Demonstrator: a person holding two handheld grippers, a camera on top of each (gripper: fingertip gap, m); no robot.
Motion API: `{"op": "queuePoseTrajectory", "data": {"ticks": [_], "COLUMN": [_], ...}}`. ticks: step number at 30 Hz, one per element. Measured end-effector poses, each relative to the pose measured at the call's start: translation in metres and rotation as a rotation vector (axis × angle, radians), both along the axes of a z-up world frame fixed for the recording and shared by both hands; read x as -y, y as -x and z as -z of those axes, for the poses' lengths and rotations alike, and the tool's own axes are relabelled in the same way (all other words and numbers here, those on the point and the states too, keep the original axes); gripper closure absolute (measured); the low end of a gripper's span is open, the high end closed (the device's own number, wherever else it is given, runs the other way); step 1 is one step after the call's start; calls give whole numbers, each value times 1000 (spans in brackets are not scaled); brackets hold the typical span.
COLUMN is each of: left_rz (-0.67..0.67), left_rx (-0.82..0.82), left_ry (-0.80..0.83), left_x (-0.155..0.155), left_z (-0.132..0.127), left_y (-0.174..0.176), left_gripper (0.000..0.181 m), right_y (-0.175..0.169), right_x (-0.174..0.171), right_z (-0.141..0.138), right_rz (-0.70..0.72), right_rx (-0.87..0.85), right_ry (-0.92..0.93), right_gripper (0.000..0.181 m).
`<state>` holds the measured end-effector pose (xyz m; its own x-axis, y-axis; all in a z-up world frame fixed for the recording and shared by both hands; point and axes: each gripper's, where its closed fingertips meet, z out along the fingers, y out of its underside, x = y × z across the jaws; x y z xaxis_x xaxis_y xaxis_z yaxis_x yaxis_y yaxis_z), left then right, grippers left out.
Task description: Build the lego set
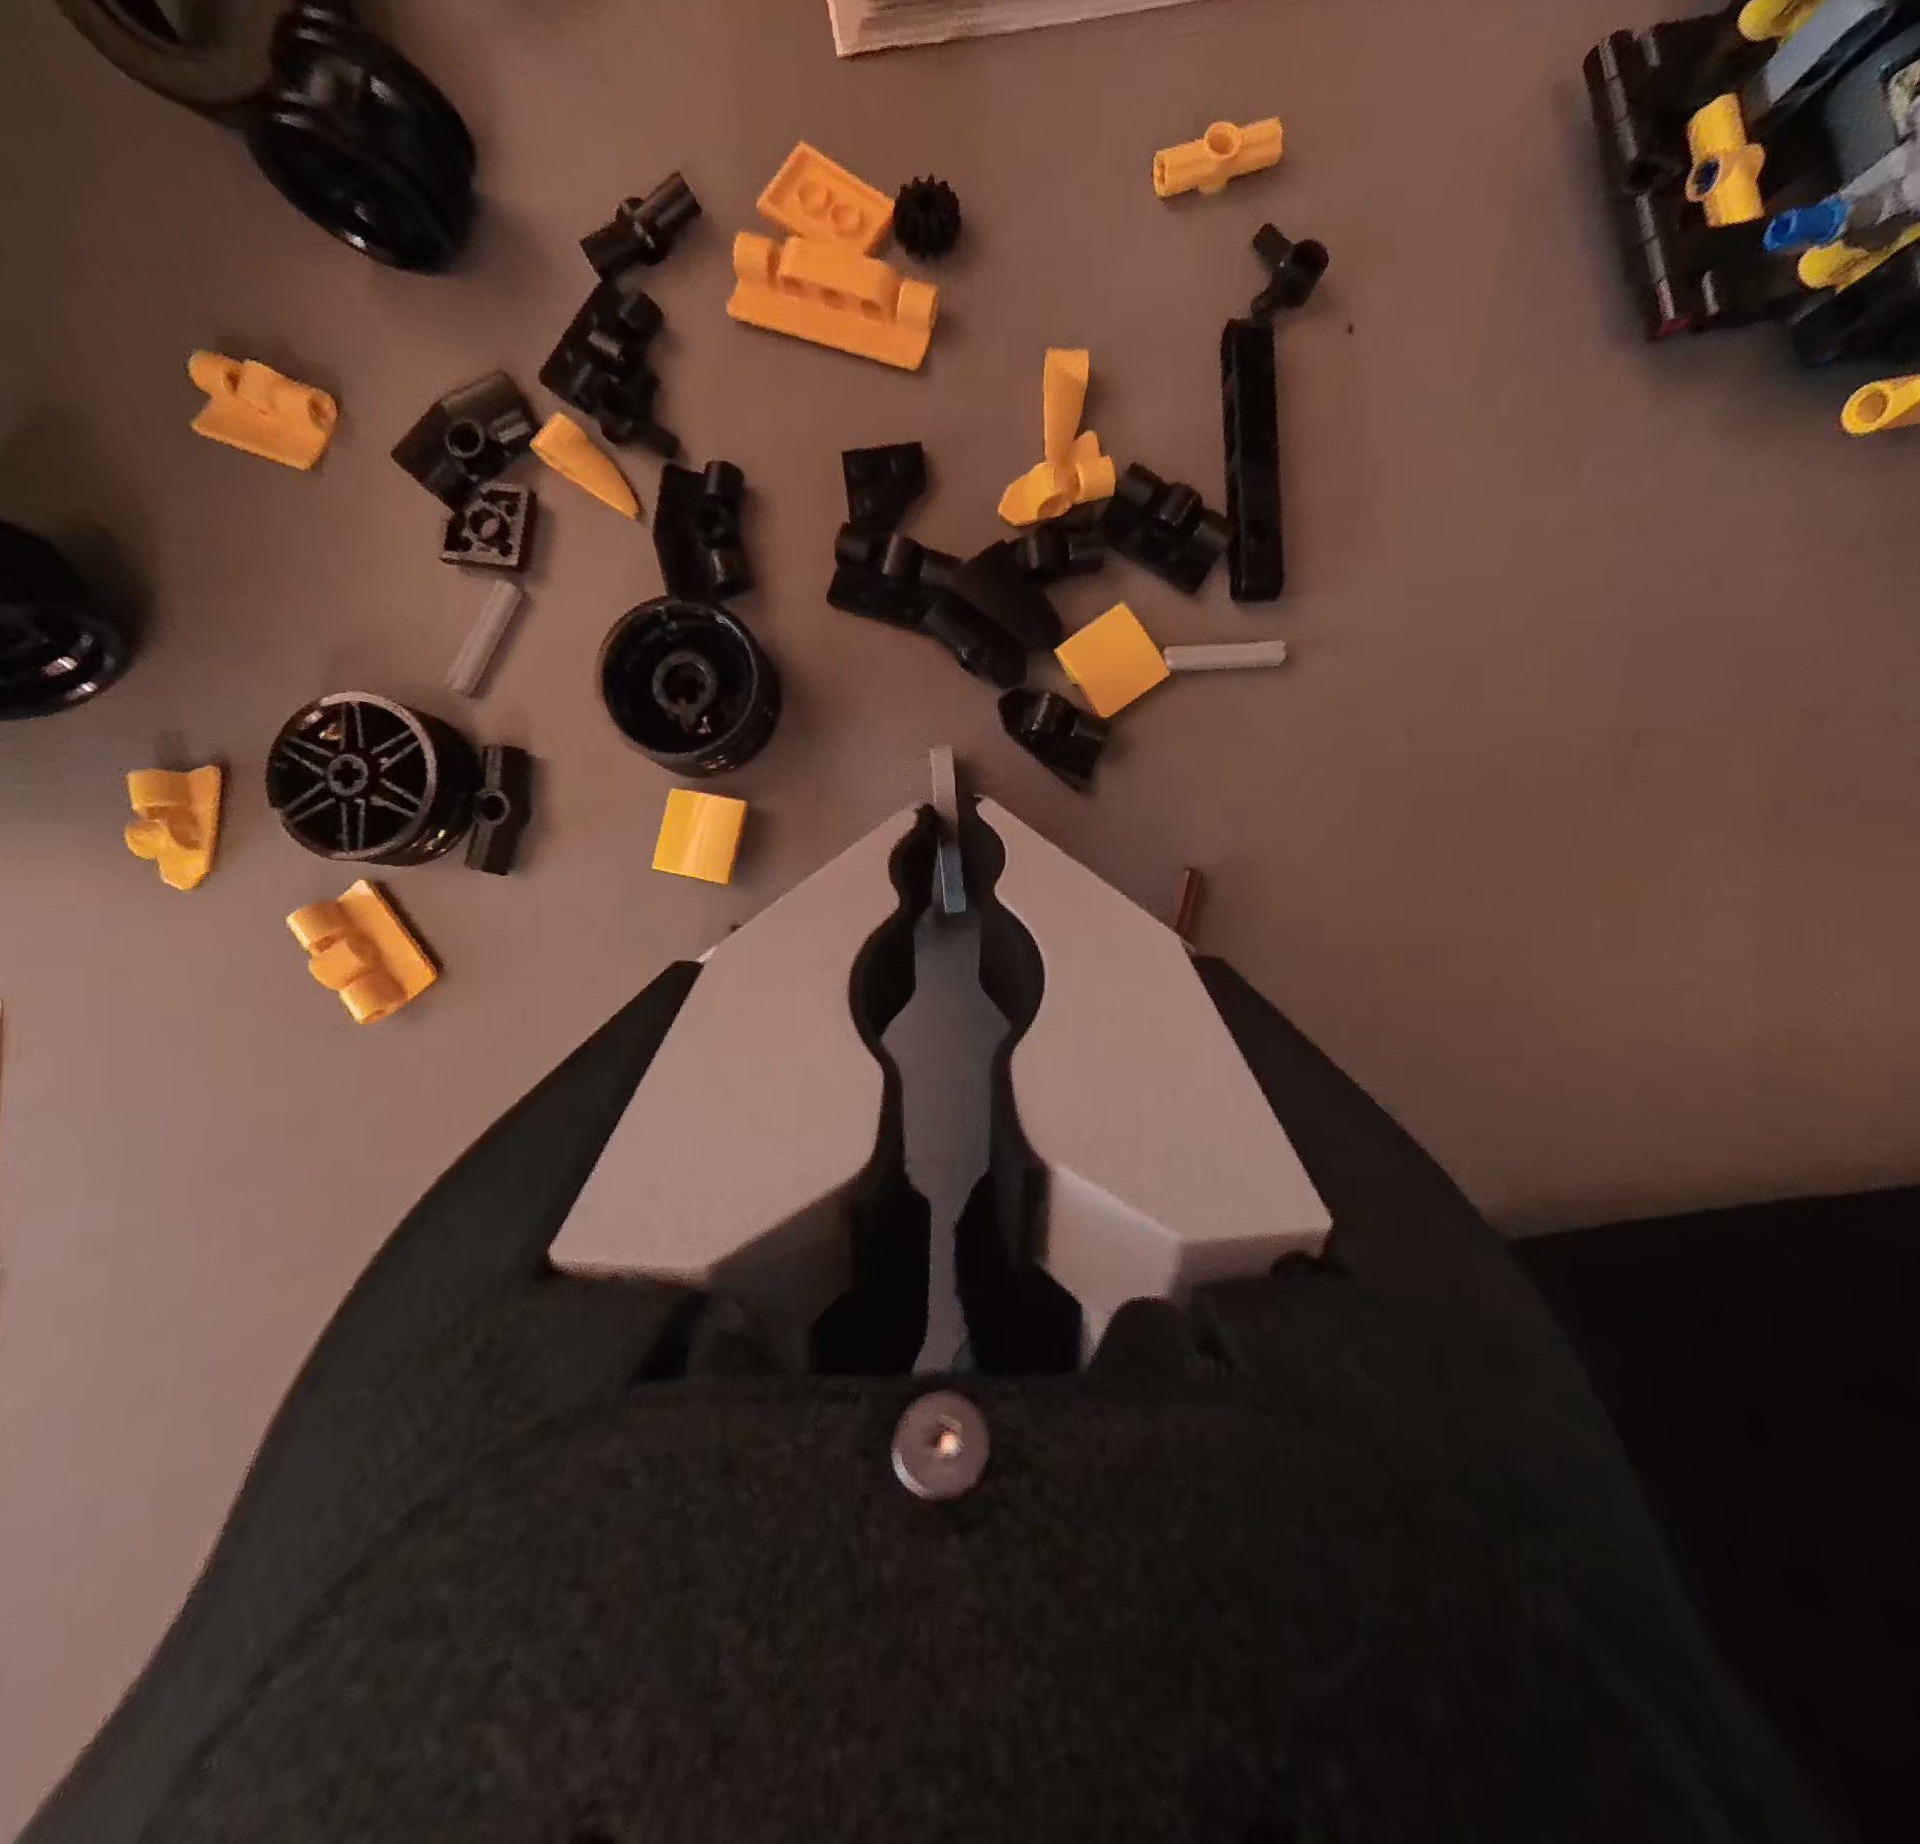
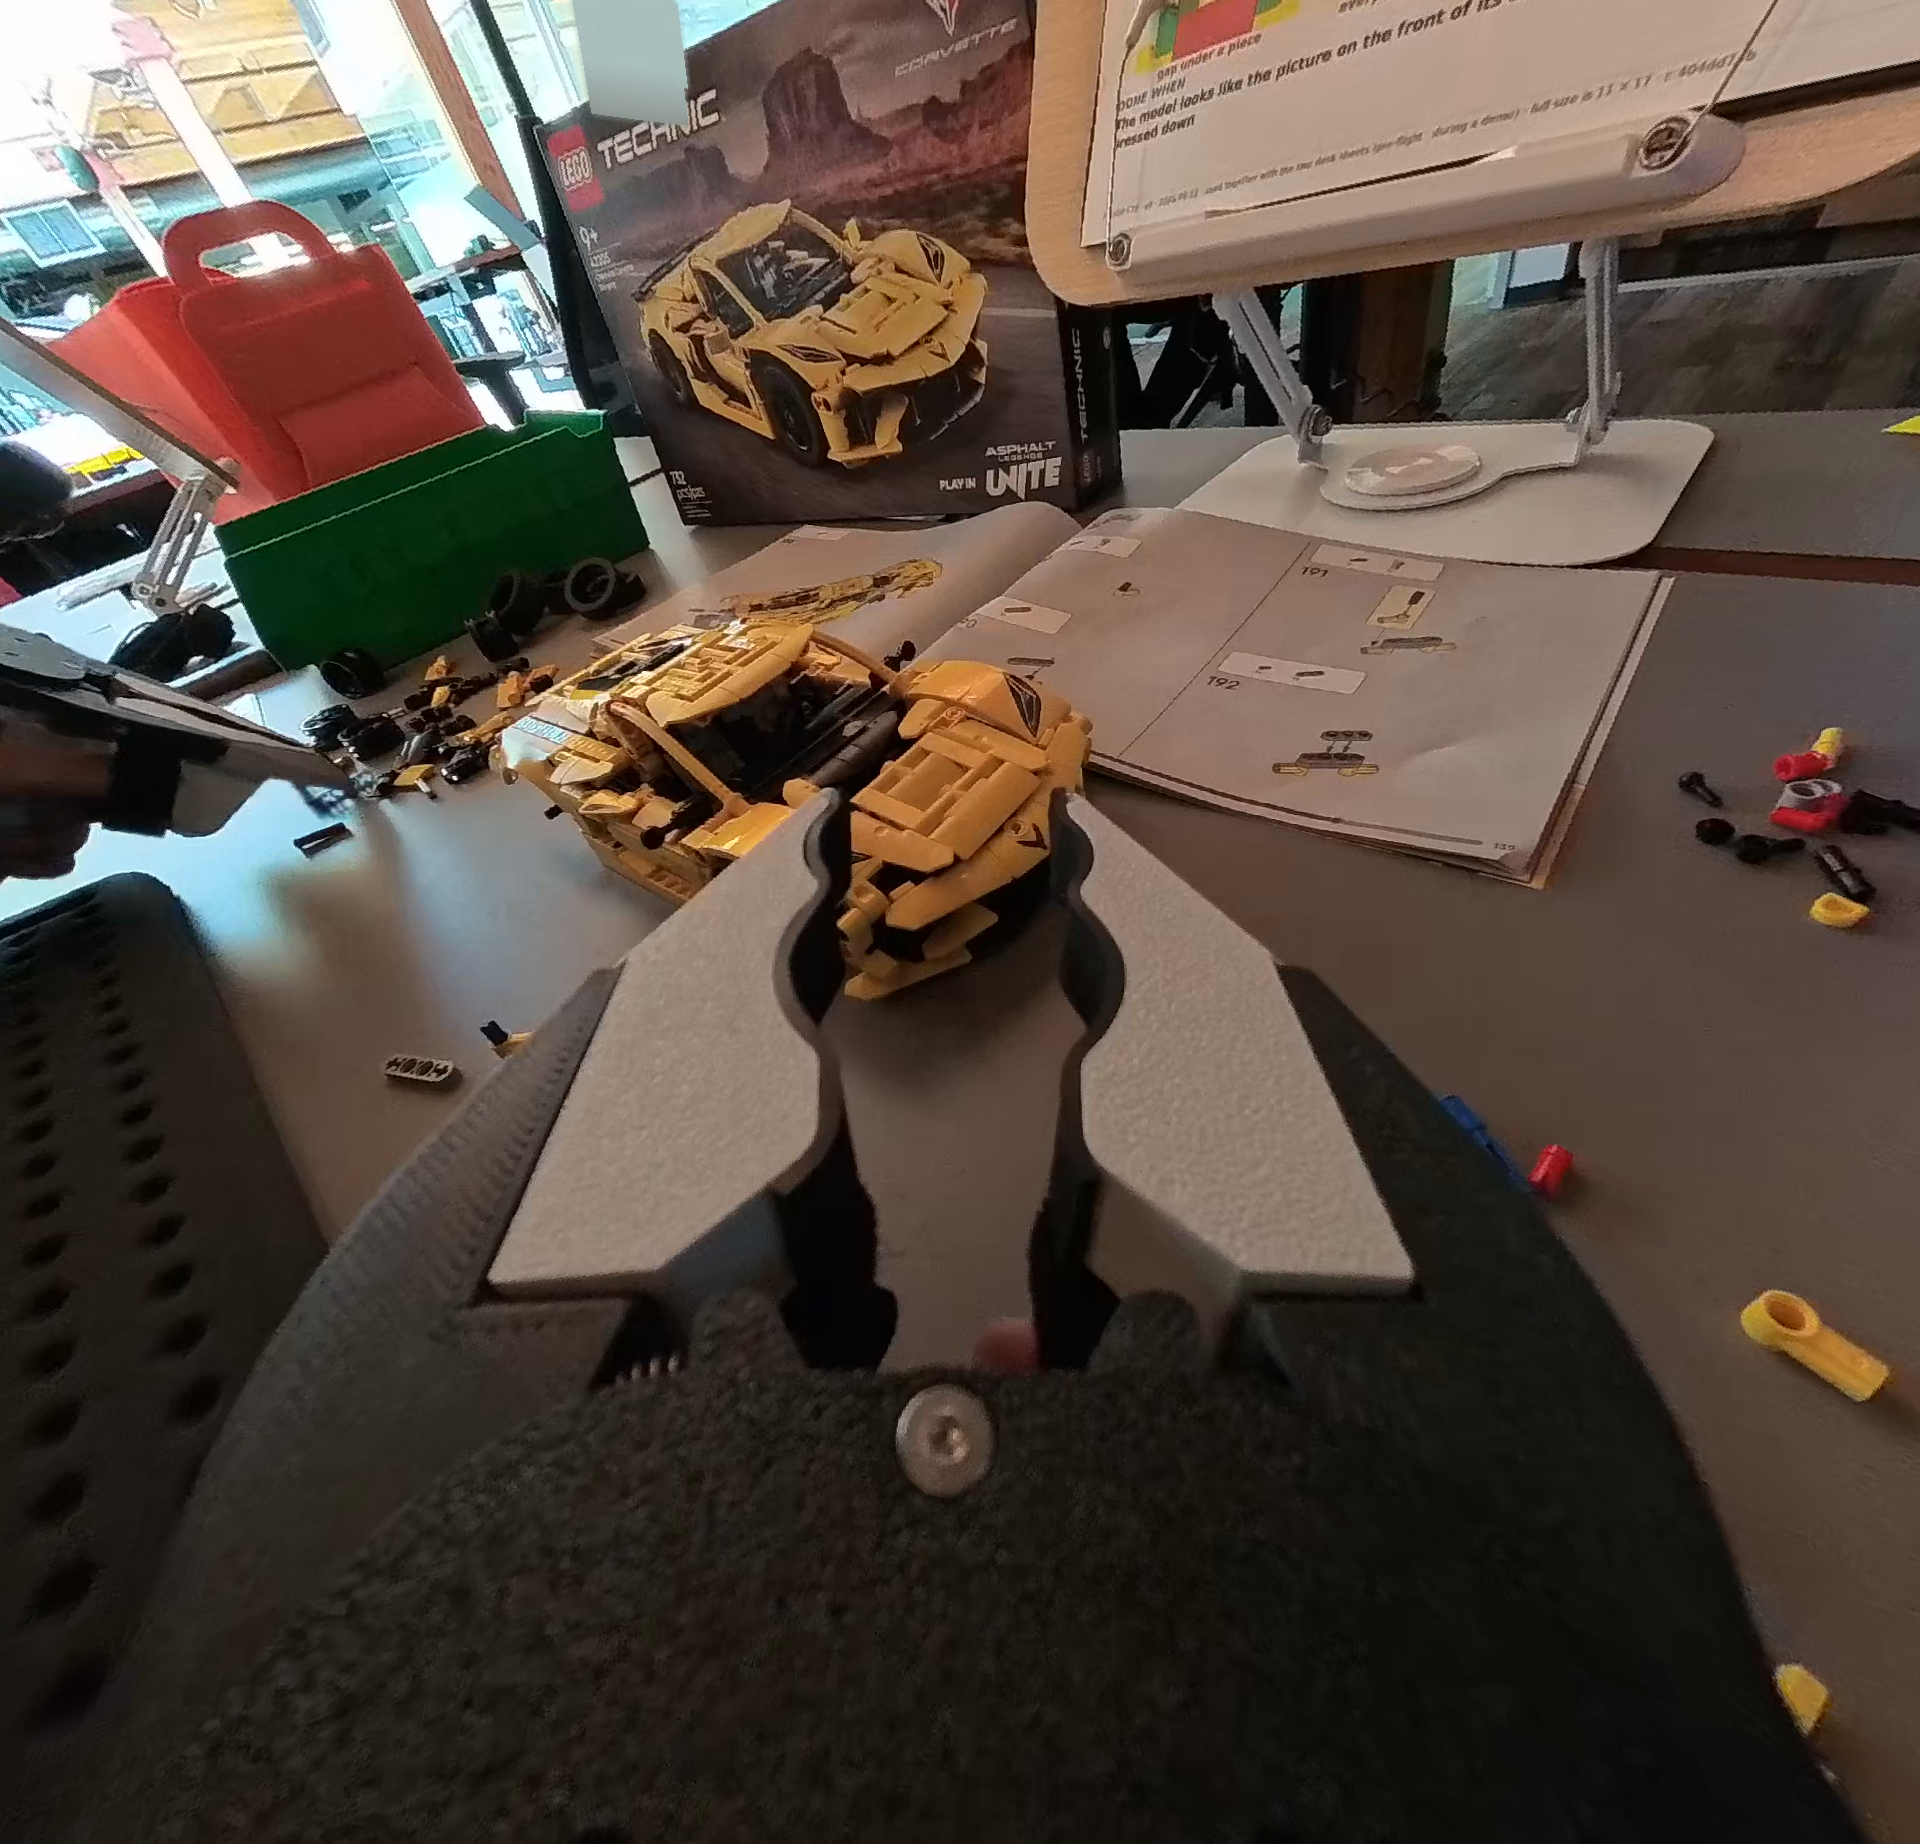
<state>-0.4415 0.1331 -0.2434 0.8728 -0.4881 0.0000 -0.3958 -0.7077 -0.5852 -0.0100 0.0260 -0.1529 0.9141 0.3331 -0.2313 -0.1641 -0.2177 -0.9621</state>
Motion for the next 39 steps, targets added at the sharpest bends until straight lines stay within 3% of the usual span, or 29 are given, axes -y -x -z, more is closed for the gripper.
{"op": "queuePoseTrajectory", "data": {"ticks": [3,6,11,15,19,23,27,31,35,39], "left_rz": [21,80,347,633,809,882,852,839,854,878], "left_rx": [16,100,544,820,802,702,645,519,552,636], "left_ry": [-1,-73,-72,88,360,544,640,672,718,773], "left_x": [2,3,32,77,121,147,148,151,158,164], "left_z": [-5,-30,-91,-120,-105,-81,-62,-37,-39,-48], "left_y": [-1,-13,-99,-183,-242,-266,-259,-241,-240,-242], "left_gripper": [178,178,178,178,178,178,178,178,178,178], "right_y": [1,5,40,94,146,161,167,174,187,194], "right_x": [0,0,0,2,20,28,33,36,41,47], "right_z": [-2,-7,-19,-25,-2,20,21,48,64,52], "right_rz": [-1,-15,-182,-446,-697,-753,-774,-825,-884,-914], "right_rx": [2,-1,71,200,312,424,367,471,542,496], "right_ry": [-8,-19,-22,-53,-53,-109,-111,-24,29,-34], "right_gripper": [146,146,143,139,137,147,153,153,156,167]}}
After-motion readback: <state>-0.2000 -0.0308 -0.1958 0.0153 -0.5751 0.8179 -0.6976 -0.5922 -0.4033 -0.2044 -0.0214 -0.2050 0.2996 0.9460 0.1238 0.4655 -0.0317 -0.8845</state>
